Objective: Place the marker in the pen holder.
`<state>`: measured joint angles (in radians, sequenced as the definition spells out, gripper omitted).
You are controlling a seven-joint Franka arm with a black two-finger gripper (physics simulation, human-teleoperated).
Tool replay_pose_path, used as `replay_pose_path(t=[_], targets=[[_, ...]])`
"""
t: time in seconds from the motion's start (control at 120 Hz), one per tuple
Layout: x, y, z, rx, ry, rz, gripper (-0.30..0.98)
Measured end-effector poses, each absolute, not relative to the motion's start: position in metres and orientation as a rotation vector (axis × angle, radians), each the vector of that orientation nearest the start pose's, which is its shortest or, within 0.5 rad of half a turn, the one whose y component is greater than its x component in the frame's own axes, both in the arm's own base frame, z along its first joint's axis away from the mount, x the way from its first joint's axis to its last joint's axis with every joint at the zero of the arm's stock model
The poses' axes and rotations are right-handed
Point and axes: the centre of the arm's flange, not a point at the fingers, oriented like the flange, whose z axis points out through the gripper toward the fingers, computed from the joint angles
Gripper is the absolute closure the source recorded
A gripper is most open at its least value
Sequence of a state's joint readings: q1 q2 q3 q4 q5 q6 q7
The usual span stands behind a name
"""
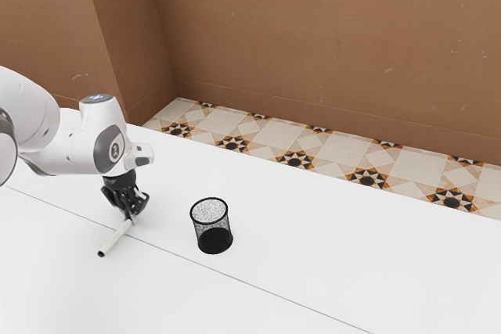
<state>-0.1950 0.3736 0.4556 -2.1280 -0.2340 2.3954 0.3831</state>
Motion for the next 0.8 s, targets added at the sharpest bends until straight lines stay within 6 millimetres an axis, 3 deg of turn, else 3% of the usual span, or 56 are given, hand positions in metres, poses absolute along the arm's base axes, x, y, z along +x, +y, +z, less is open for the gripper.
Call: replay_pose_path(t=[0.233,0.4,0.517,0.683,0.8], targets=[[0.551,0.144,0.254,-3.146,-0.054,0.058,0.74],[0.557,0.132,0.309,-3.172,-0.022,-0.078,0.76],[0.563,0.098,0.349,-3.194,0.08,-0.181,0.76],[0.564,0.032,0.413,-3.209,0.257,-0.356,0.77],[0.568,-0.014,0.442,-3.219,0.353,-0.44,0.77]])
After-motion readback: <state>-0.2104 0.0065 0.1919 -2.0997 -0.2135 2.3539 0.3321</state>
